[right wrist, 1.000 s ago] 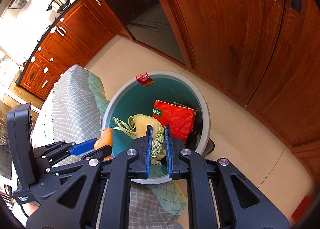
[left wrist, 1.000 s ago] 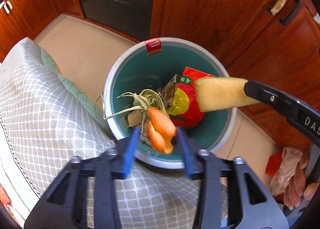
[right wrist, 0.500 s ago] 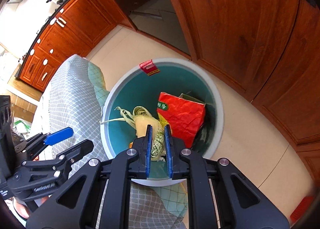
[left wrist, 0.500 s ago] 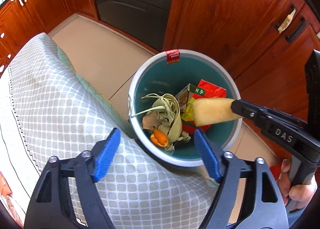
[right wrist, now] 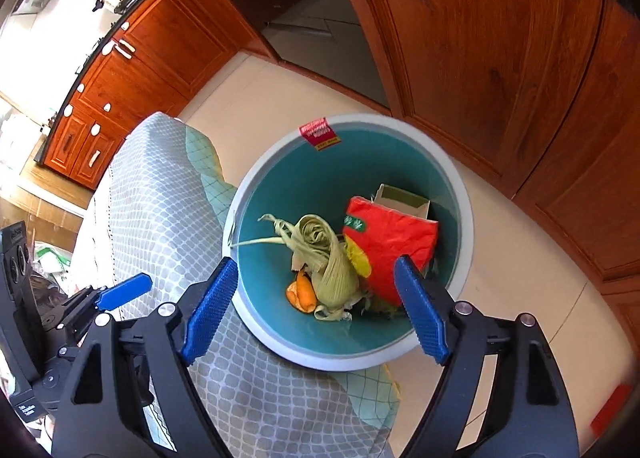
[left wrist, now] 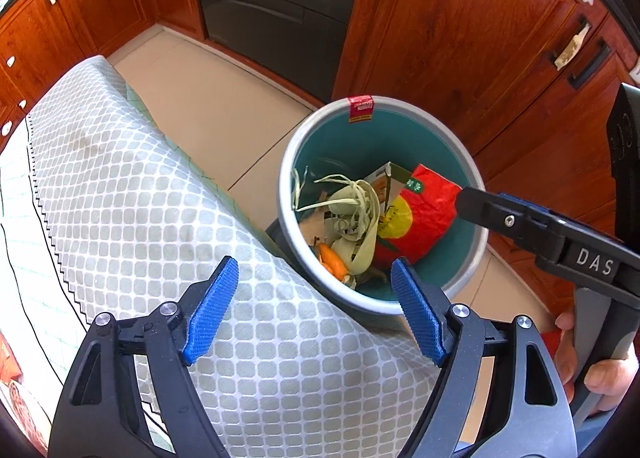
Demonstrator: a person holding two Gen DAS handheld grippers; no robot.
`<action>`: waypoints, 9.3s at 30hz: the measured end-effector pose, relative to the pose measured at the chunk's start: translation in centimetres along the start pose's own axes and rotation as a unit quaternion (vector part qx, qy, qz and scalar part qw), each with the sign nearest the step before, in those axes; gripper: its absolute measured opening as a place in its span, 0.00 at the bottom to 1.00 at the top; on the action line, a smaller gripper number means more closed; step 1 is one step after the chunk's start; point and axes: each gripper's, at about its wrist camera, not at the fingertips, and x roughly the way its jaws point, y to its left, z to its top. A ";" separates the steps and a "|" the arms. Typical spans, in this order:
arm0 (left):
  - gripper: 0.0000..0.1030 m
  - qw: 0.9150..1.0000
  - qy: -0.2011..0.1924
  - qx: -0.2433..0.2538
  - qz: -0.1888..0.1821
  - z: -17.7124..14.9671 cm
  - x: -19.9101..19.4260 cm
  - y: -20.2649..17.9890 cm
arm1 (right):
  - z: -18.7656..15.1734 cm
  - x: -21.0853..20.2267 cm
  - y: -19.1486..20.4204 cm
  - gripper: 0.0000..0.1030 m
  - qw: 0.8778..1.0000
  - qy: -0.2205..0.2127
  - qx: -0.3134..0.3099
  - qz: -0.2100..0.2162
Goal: Collect trash
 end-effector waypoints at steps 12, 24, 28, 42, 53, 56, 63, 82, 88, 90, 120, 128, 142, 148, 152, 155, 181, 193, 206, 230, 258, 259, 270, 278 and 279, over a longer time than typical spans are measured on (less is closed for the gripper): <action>0.77 1.000 -0.018 -0.016 -0.008 -1.2 -2.1 1.1 | -0.5 -1.3 2.7 0.81 1.000 -0.002 -0.026 -0.017; 0.77 0.997 -0.051 -0.053 -0.001 -4.7 -6.3 4.6 | -2.7 -3.0 7.7 0.81 0.997 -0.002 -0.069 -0.023; 0.77 0.996 -0.057 -0.074 0.009 -6.9 -7.8 7.2 | -3.8 -2.7 10.7 0.81 0.995 0.007 -0.094 -0.016; 0.77 0.980 -0.085 -0.168 0.071 -17.4 -14.9 20.6 | -9.3 0.3 25.6 0.81 0.974 0.059 -0.219 0.028; 0.77 0.968 -0.089 -0.217 0.087 -23.4 -17.2 28.3 | -15.0 4.3 35.4 0.81 0.947 0.117 -0.295 0.048; 0.77 0.967 -0.090 -0.223 0.089 -24.5 -17.4 29.4 | -15.9 5.4 37.0 0.81 0.941 0.133 -0.306 0.050; 0.77 0.964 -0.084 -0.234 0.091 -25.9 -16.8 31.8 | -17.2 7.8 39.4 0.81 0.933 0.175 -0.305 0.077; 0.77 0.962 -0.089 -0.248 0.071 -23.9 -15.6 34.6 | -18.5 8.9 40.8 0.07 0.923 0.138 -0.357 0.028; 0.77 0.967 -0.076 -0.233 0.069 -20.9 -12.8 34.5 | -15.0 7.6 37.1 0.06 0.940 0.104 -0.324 -0.007; 0.77 0.968 -0.067 -0.232 0.067 -19.9 -11.6 34.6 | -14.0 7.6 35.8 0.06 0.945 0.104 -0.310 -0.012; 0.28 0.969 -0.102 -0.186 0.123 -14.5 -11.7 27.6 | -9.2 4.2 27.3 0.07 0.973 0.065 -0.221 0.020; 0.28 0.977 -0.114 -0.155 0.096 -13.2 -13.6 22.8 | -7.3 0.5 23.7 0.07 0.982 0.024 -0.186 0.038; 0.29 0.991 -0.109 -0.051 0.052 -7.5 -12.5 10.6 | -3.0 -5.6 10.9 0.07 0.995 -0.052 -0.075 0.034; 0.29 0.996 -0.086 0.000 0.034 -4.6 -9.5 4.8 | -1.6 -7.2 4.8 0.07 0.997 -0.076 -0.028 0.014; 0.29 0.998 -0.059 0.026 0.021 -2.7 -6.4 1.2 | -1.2 -7.5 1.3 0.07 0.996 -0.084 -0.004 -0.006; 0.29 0.998 -0.042 0.042 0.017 -1.4 -4.2 -0.9 | -0.9 -7.1 -0.6 0.07 0.997 -0.079 0.009 -0.015; 0.75 0.997 0.009 0.065 0.043 3.6 5.7 -4.8 | 0.4 -2.4 -5.3 0.07 0.997 -0.034 0.024 -0.060; 0.77 0.999 -0.007 0.039 0.031 2.0 1.9 -2.7 | 0.6 0.0 -3.5 0.08 0.999 -0.010 0.007 -0.052; 0.88 1.000 -0.028 -0.014 0.004 0.5 -1.1 0.0 | 1.1 0.1 0.0 0.75 0.999 -0.019 -0.024 -0.033; 0.96 0.995 -0.063 -0.042 0.068 -3.6 -7.5 1.4 | -2.7 -3.1 2.9 0.90 0.997 -0.004 -0.070 -0.044; 0.96 0.986 -0.120 -0.084 0.082 -9.8 -14.4 2.4 | -10.3 -9.5 9.2 0.94 0.967 -0.020 -0.231 -0.102; 0.96 0.985 -0.122 -0.086 0.083 -10.0 -14.7 2.4 | -10.4 -9.6 9.3 0.94 0.967 -0.021 -0.232 -0.103; 0.96 0.982 -0.132 -0.085 0.102 -13.1 -16.4 1.4 | -13.0 -11.0 8.7 0.94 0.965 -0.020 -0.239 -0.107; 0.96 0.981 -0.135 -0.082 0.113 -13.7 -16.5 0.8 | -13.6 -11.1 8.7 0.94 0.965 -0.018 -0.241 -0.105; 0.96 0.981 -0.133 -0.081 0.116 -13.8 -16.4 0.8 | -13.6 -11.1 8.7 0.94 0.965 -0.017 -0.241 -0.105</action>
